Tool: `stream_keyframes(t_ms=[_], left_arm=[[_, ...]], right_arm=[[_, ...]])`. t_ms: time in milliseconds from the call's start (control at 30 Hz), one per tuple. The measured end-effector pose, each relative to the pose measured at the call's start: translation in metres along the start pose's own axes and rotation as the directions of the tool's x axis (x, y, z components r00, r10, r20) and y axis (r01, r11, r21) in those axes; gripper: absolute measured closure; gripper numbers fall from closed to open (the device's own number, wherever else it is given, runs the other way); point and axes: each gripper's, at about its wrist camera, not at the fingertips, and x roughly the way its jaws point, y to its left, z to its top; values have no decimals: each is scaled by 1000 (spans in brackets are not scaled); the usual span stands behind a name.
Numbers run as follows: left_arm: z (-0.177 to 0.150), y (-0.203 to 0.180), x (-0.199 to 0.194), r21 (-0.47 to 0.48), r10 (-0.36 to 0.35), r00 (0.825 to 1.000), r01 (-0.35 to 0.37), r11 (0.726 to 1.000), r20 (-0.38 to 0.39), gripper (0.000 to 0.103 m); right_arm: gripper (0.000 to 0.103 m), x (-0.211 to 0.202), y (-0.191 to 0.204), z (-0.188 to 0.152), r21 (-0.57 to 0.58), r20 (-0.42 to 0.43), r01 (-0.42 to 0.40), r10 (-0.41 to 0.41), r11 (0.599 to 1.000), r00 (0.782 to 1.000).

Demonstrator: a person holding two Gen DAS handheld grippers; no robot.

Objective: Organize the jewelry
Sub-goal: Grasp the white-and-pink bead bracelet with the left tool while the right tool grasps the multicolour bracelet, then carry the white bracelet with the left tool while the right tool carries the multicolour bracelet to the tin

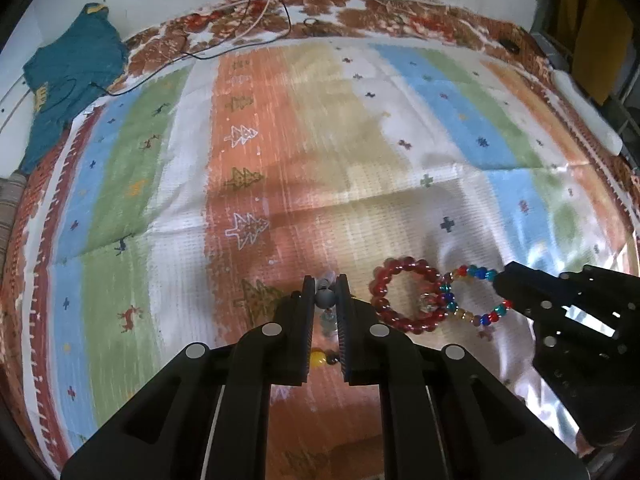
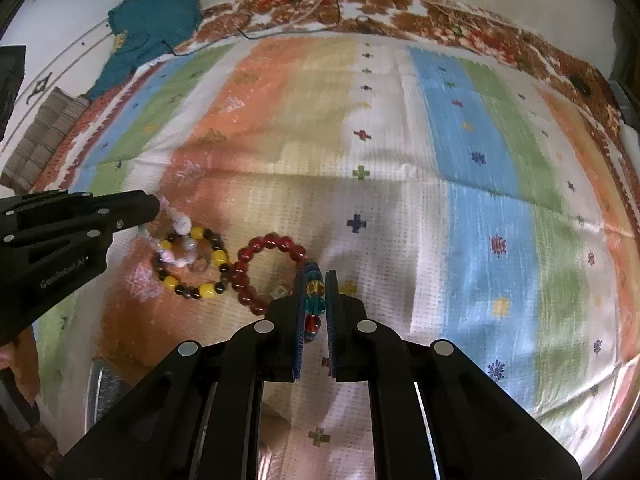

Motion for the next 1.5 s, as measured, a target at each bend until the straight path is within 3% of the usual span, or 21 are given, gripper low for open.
stream_keyframes(t_ms=[300,767,1500], left_arm=[[-11,7,-31,-36,-31,998,33,999,49,93],[-38,-1,-85,-28,-57,990,61,998,129,93],[-87,-26,-138,20,-99,977,97,995,191,93]], right_arm=[[93,-20,5,-1,15,73,-42,40,999,997],[93,-77,30,-13,-62,202,-56,67,997,977],[93,-122,41,-44,-82,269,-61,81,995,960]])
